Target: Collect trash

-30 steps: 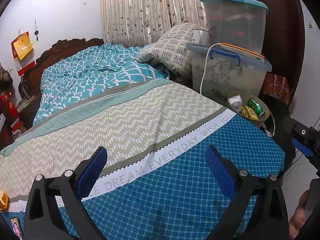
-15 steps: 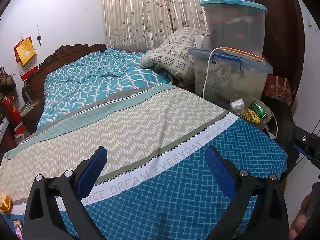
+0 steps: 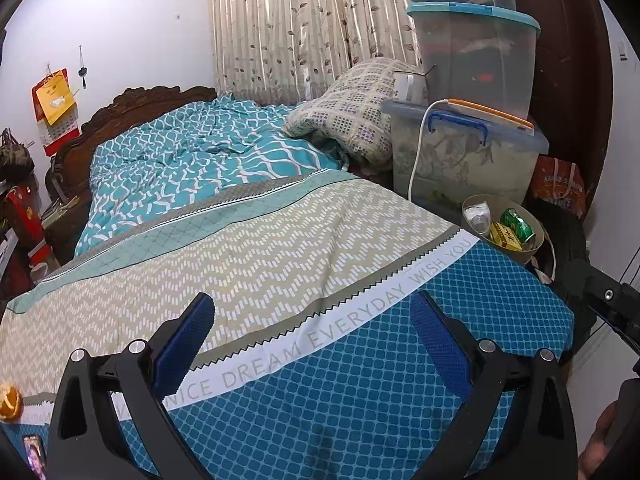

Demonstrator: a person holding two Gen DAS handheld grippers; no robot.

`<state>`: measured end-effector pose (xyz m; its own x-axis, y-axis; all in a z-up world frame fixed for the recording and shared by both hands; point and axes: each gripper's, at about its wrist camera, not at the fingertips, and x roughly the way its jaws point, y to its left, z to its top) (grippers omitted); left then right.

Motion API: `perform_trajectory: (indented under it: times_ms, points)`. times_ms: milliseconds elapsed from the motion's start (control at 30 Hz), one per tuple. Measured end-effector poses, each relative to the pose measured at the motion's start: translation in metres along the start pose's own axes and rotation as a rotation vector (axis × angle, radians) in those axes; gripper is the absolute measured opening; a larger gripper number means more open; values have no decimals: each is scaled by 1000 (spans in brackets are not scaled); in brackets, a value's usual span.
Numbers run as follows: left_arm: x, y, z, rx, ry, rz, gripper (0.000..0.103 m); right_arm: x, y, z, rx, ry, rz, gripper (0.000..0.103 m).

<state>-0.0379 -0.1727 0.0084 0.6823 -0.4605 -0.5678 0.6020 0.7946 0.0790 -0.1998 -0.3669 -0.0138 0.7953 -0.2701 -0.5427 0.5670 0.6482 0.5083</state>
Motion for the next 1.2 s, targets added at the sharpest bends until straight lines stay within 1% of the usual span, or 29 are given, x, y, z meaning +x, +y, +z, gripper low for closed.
perform_trajectory:
  times_ms: [200, 433, 900, 1200]
  points:
    - [0, 1, -1, -8, 0, 7, 94, 0, -1, -1, 0, 1, -1, 100]
    - [3, 3, -2, -12, 11, -18, 94, -2, -3, -1, 9, -7, -2, 100]
    - [1, 5, -3, -13, 5, -30, 94, -2, -4, -1, 14, -7, -3, 100]
    - [0, 2, -2, -3, -3, -12, 94, -1, -5, 0, 17, -7, -3, 100]
